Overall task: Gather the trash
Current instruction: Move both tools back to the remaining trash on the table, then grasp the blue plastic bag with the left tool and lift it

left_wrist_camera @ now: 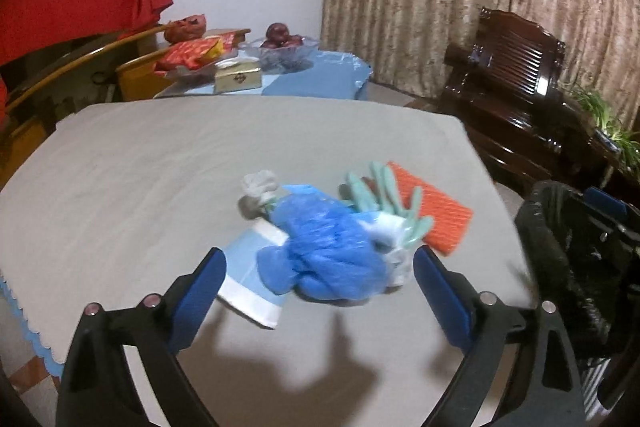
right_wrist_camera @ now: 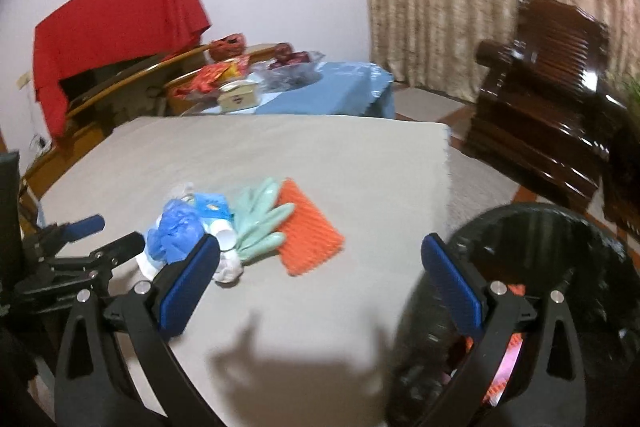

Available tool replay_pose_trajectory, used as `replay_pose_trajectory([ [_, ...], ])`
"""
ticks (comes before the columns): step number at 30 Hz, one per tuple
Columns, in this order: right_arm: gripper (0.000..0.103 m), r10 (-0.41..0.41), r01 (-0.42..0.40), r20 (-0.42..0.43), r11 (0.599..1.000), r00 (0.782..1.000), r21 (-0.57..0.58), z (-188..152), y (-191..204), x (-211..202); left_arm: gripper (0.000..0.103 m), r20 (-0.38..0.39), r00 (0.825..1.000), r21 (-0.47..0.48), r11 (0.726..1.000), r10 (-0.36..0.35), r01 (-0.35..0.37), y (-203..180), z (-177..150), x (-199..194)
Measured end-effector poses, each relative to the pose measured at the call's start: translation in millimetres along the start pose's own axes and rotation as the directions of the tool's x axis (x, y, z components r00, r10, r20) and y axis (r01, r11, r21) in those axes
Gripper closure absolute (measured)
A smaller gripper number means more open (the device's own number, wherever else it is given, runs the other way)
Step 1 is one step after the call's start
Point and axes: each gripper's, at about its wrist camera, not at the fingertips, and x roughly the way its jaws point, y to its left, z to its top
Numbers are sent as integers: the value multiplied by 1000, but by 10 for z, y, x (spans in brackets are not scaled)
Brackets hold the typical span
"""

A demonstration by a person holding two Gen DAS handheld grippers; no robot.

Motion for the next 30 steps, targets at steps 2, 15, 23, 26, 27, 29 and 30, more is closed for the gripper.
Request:
replay_pose_trajectory([
  [2, 5, 11, -11, -11, 1000, 1000, -9, -17, 48, 87, 11, -9, 1000, 1, 1000, 8, -8, 31, -16, 70],
  [15, 5, 2, -4, -61, 1000, 998, -30, -73, 88, 369, 18, -82, 997, 17, 1000, 6, -5, -8, -66, 640],
  [23, 5, -1, -2, -85, 999, 996, -42, -111, 122, 438, 49, -73, 997, 23, 1000, 3, -1, -55, -98, 658],
  [26, 5, -2, -2, -93, 999, 996, -44, -124, 148, 462, 70, -72, 997, 23, 1000, -4, 6, -61, -111, 631],
  [27, 5, -1, -3, -95, 999, 995, -46, -129, 157, 467, 76, -68, 998, 21, 1000, 0, 1, -59, -113, 619],
  [29, 5, -4, -1, -97, 999, 995, -52, -152, 176, 467, 81, -58, 998, 9, 1000, 1, 0, -48, -114, 587],
  [30, 5, -4, -1, -99, 998, 995, -56, -155, 185, 470, 85, -54, 999, 3, 1000, -2, 2, -39, -111, 573],
])
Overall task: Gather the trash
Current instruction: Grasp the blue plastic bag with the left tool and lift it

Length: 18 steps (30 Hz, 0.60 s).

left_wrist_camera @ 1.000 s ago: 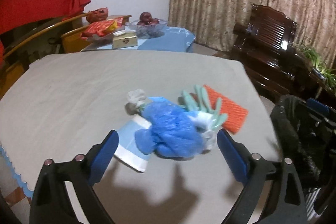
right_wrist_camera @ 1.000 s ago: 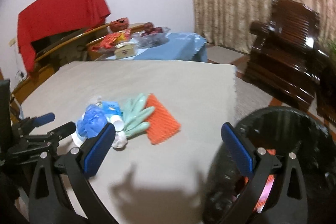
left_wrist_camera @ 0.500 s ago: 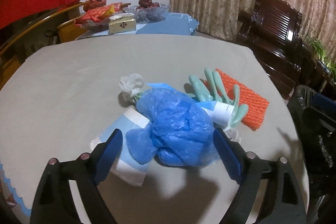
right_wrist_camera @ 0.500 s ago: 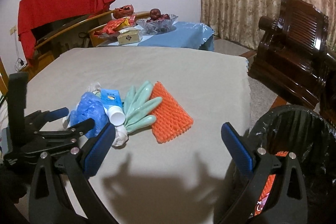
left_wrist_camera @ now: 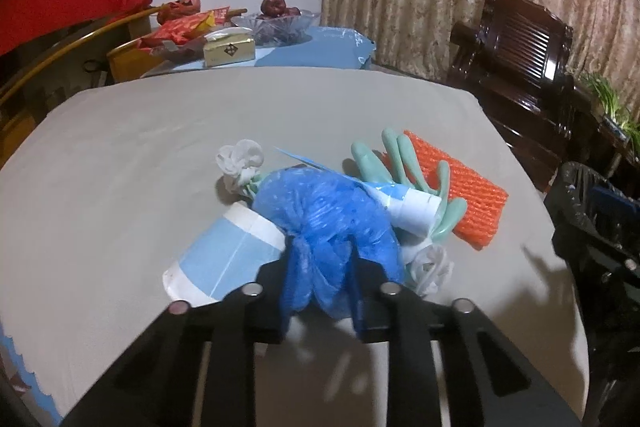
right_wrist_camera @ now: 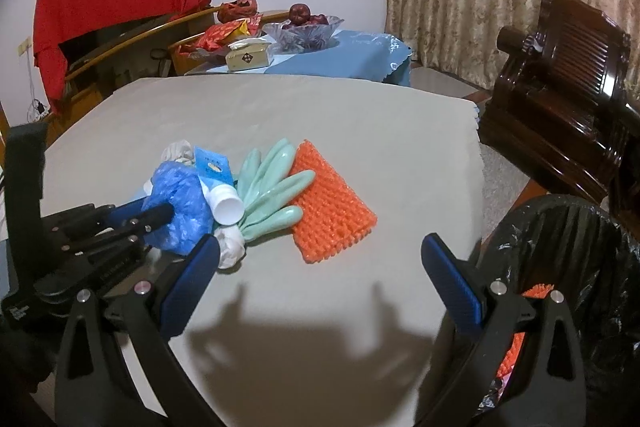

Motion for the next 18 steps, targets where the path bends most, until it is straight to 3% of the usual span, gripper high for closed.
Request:
replay_pose_trajectory([
  [2, 5, 1, -1, -3, 1000, 1000, -3, -1, 13, 2, 93, 12, 1000, -18, 1000, -12, 12, 25, 10, -61],
  [4, 5, 3, -3, -3, 1000, 1000, -2, 4, 21, 4, 95, 27, 1000, -27, 1000, -14, 15, 48, 25, -135],
  [9, 5, 9, -9, -7, 1000, 1000, -5, 2, 45, 9, 95, 40, 998, -47, 998, -46, 48, 111, 6, -307],
  [14, 5, 10, -10, -18, 1000, 1000, -7, -19, 67, 40, 94, 3, 998, 1, 998, -58, 58, 62, -129, -325],
  [17, 5, 9, -9, -21, 1000, 1000, -8, -28, 62, 45, 77, -12, 999, -7, 999, -53, 53, 58, -155, -279],
  [18, 5, 8, -8, -21, 1000, 1000, -8, -29, 63, 44, 61, -11, 999, -14, 999, -48, 48, 55, -140, -265],
])
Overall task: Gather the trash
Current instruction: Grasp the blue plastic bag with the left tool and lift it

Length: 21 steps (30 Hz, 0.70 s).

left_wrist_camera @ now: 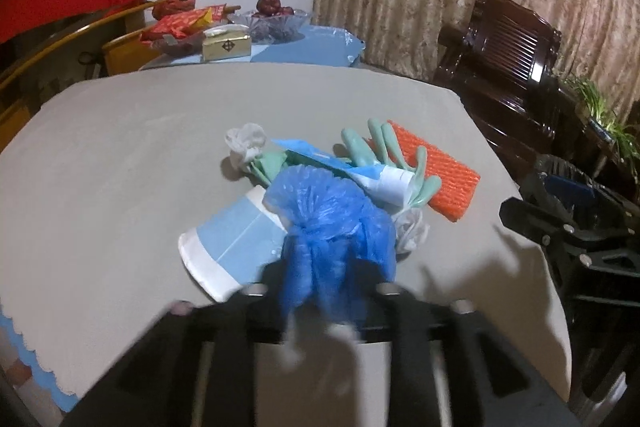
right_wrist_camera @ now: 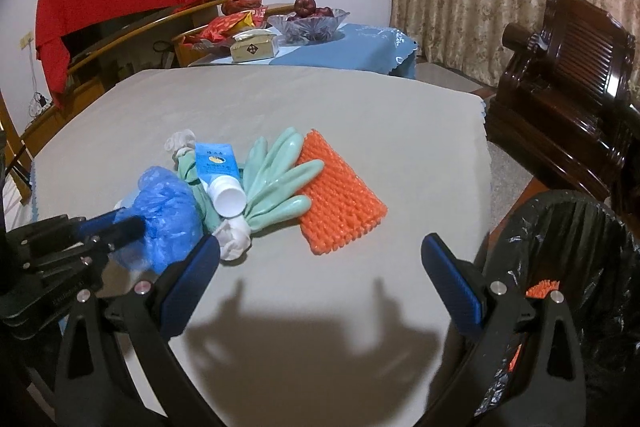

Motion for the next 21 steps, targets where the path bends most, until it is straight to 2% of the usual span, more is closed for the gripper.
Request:
replay_pose_trajectory([
  [1, 5, 0, 0, 1, 1000, 1000, 0, 0, 0, 0, 52, 4, 1000, -1, 1000, 4, -4, -1, 5, 2],
  [4, 5, -7, 7, 4, 1000, 1000, 3, 14, -21, 13, 44, 14, 1000, 26, 1000, 6, -6, -57, 54, 47],
  [7, 5, -12, 12, 8, 1000, 1000, 11, 18, -64, 1, 44, 9, 1000, 44, 999, 1, -2, -96, 81, 141],
  [8, 5, -15, 14, 11, 1000, 1000, 11, 23, -82, -6, 46, -1, 1000, 46, 999, -5, 5, -102, 82, 187],
  [9, 5, -17, 16, 11, 1000, 1000, 12, 27, -98, -13, 64, -8, 1000, 47, 999, -12, 12, -102, 76, 217],
  [10, 5, -19, 19, 13, 1000, 1000, 14, 31, -113, -19, 72, -21, 1000, 50, 998, -21, 22, -111, 64, 268],
  [15, 5, -21, 21, 15, 1000, 1000, 17, 35, -143, -33, 83, 4, 999, 34, 999, -43, 42, -100, 27, 209],
  [21, 5, 8, -9, 15, 1000, 1000, 21, 38, -75, -14, 84, 50, 997, 15, 998, -64, 64, -7, 55, -100],
])
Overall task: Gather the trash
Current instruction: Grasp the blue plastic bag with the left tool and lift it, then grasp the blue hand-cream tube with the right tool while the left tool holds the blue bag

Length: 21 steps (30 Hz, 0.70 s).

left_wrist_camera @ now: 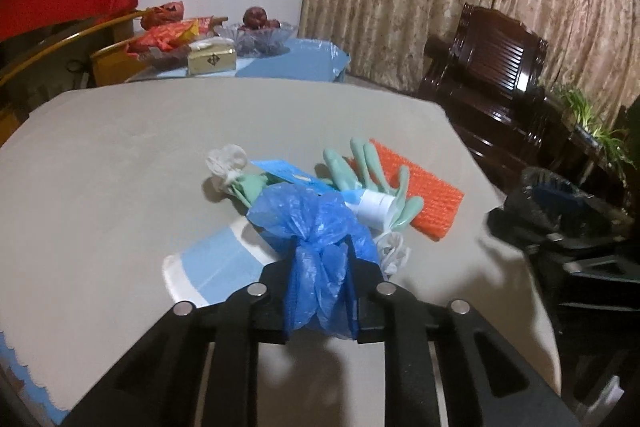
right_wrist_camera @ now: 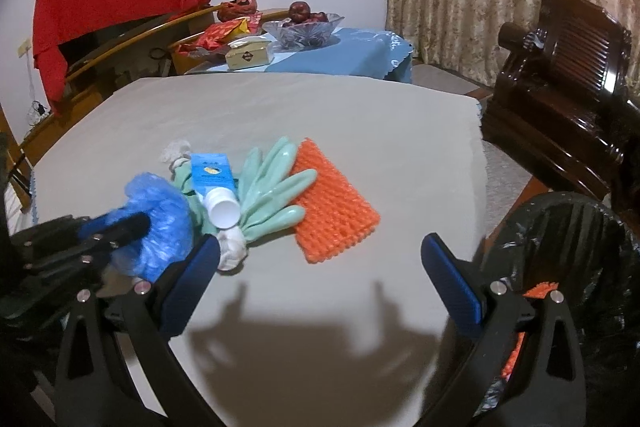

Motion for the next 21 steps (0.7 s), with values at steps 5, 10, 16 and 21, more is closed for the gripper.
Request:
replay_pose_trajectory([
  [5, 9, 32, -32, -10, 999, 999, -17, -25, 167, 78, 84, 32, 999, 12, 999, 36, -36, 139, 3, -247],
  [10, 26, 79, -80, -19, 996, 997, -31, 45, 345, 200, 84, 49, 996, -36, 996, 81, -79, 338, 48, -317],
  [16, 43, 129, -132, -39, 989, 991, -69, 205, 545, 433, 84, 65, 995, -33, 996, 81, -79, 413, 127, -269],
  [21, 52, 151, -157, -87, 986, 985, -64, 242, 582, 638, 84, 46, 997, -36, 997, 67, -65, 437, 113, -155],
])
